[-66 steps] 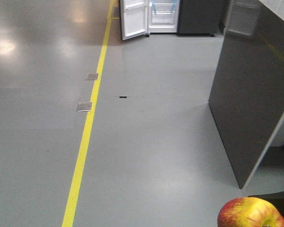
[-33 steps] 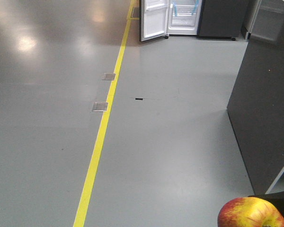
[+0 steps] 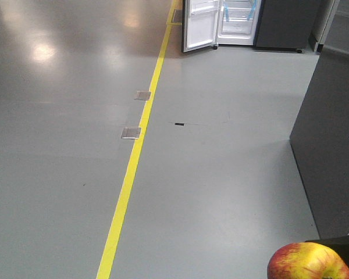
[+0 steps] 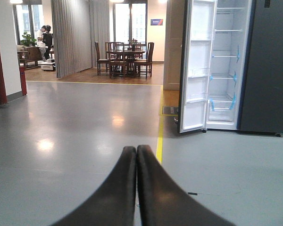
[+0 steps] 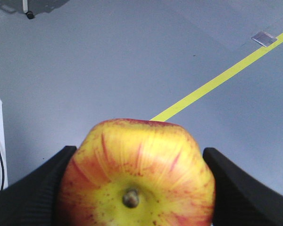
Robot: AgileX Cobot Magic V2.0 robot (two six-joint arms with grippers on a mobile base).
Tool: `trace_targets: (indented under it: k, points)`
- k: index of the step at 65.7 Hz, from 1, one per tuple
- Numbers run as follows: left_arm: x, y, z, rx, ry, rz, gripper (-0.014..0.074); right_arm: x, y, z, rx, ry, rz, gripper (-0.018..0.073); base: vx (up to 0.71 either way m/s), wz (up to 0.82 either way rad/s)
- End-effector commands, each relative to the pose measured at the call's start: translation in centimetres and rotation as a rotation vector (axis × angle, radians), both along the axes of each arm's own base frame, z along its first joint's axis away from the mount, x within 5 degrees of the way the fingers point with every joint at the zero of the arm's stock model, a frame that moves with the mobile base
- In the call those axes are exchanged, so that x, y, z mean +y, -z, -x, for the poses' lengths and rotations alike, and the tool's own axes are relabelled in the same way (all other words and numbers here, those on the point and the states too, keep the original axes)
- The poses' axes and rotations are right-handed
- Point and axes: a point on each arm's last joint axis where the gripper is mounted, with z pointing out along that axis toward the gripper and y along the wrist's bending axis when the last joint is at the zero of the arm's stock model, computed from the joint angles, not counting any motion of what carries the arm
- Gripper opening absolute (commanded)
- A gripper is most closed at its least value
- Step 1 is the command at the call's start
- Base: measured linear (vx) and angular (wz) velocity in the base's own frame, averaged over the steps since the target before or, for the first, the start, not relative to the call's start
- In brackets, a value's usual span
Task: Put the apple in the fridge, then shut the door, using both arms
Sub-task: 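Drive the base along the yellow line toward the open refrigerator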
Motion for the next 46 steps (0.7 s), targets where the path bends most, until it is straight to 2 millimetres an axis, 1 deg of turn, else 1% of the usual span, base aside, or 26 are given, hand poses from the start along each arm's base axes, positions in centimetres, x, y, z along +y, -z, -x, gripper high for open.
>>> trace_targets:
  k: [1,46]
  points:
    - [-0.01,0.26,0.05,-0.06,0.004,0.009,-0.0006,0.22,-1.28,-0.26,-0.06,0.007,-0.064,0.0186,0.07,0.02]
    - [-0.01,0.26,0.05,-0.06,0.004,0.009,-0.0006,0.22,-1.28,-0.27,-0.061,0.007,-0.064,0.0186,0.13,-0.04]
